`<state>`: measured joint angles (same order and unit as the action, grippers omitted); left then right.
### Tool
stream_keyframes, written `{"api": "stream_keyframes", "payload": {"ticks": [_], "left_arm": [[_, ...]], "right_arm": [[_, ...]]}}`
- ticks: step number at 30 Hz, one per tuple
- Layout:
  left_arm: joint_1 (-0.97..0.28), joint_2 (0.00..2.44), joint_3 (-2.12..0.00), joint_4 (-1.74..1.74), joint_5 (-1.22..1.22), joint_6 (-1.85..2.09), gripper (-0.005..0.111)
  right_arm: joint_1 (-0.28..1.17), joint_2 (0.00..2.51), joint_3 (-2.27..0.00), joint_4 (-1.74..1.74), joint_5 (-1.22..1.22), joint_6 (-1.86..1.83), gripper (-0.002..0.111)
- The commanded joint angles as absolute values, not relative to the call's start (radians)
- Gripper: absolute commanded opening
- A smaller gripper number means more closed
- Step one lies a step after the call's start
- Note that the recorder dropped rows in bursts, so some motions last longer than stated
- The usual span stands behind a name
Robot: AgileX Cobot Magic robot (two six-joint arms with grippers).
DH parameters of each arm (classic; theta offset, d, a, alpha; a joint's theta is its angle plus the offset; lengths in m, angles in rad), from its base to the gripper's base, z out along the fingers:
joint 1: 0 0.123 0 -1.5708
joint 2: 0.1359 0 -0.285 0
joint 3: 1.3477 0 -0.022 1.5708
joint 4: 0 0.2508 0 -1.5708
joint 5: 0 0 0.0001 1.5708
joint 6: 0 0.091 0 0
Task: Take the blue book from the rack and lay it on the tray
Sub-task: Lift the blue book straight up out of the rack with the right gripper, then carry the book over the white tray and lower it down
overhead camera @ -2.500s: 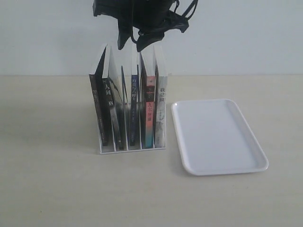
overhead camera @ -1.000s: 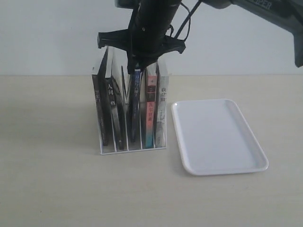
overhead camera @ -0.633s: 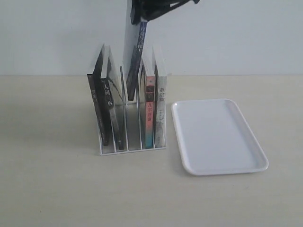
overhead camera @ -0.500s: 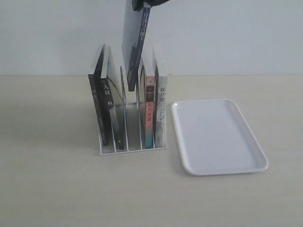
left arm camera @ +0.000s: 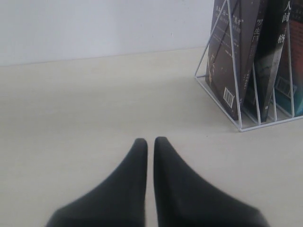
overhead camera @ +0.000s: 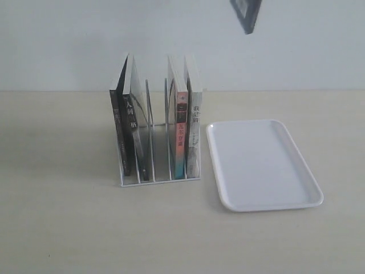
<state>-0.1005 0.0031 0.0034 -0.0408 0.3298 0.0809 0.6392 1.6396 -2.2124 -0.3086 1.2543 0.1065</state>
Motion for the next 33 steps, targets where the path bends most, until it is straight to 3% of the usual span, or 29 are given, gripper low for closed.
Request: {"api": "stream_keyframes", "payload": {"ticks": [1, 5, 12, 17, 33], "left_arm": [[-0.101, 0.000, 0.000, -0.040, 0.314, 0.074, 0.005], [-0.101, 0.000, 0.000, -0.040, 0.314, 0.074, 0.005], [-0.101, 0.000, 0.000, -0.040, 0.314, 0.074, 0.005], [-0.101, 0.000, 0.000, -0.040, 0.314, 0.074, 0.005], [-0.101, 0.000, 0.000, -0.040, 0.314, 0.074, 0.005]], "right_arm": [[0.639, 1.507, -2.164, -0.377, 1.221, 0.093, 0.000], [0.637, 1.378, -1.964, -0.469, 1.221, 0.093, 0.000], [0.637, 1.211, -1.409, -0.553, 1.172, 0.007, 0.000], [0.637, 1.200, -1.129, -0.555, 1.031, -0.452, 0.000], [0.637, 1.202, -0.868, -0.572, 0.469, -0.878, 0.000]]}}
